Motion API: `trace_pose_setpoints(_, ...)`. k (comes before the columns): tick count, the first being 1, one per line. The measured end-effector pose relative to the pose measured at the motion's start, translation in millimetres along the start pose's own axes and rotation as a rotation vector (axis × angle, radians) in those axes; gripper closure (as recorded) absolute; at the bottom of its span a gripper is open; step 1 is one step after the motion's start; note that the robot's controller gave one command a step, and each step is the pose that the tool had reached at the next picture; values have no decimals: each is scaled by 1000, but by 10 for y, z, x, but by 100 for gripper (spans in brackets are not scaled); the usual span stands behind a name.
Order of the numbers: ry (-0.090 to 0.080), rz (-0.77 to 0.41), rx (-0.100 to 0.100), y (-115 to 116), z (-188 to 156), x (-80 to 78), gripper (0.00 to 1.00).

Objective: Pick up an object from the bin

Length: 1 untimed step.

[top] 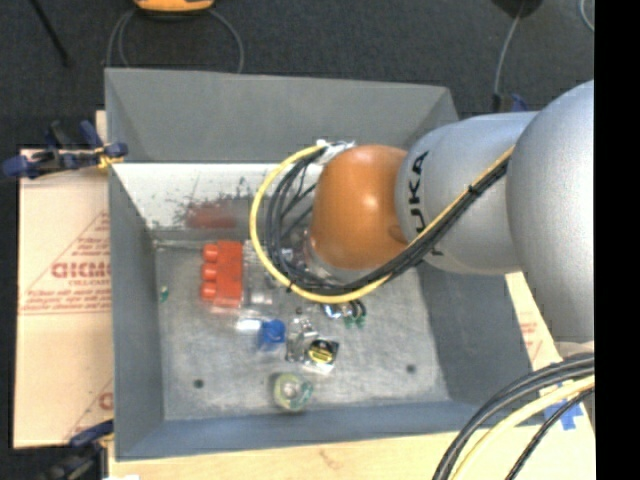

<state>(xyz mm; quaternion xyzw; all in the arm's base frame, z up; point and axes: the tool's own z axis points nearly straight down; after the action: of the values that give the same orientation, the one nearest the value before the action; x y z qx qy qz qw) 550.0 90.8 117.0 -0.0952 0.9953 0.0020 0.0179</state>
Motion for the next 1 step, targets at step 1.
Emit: trace_pose_setpoints(1,10,4,-1,-5,12,16,100)
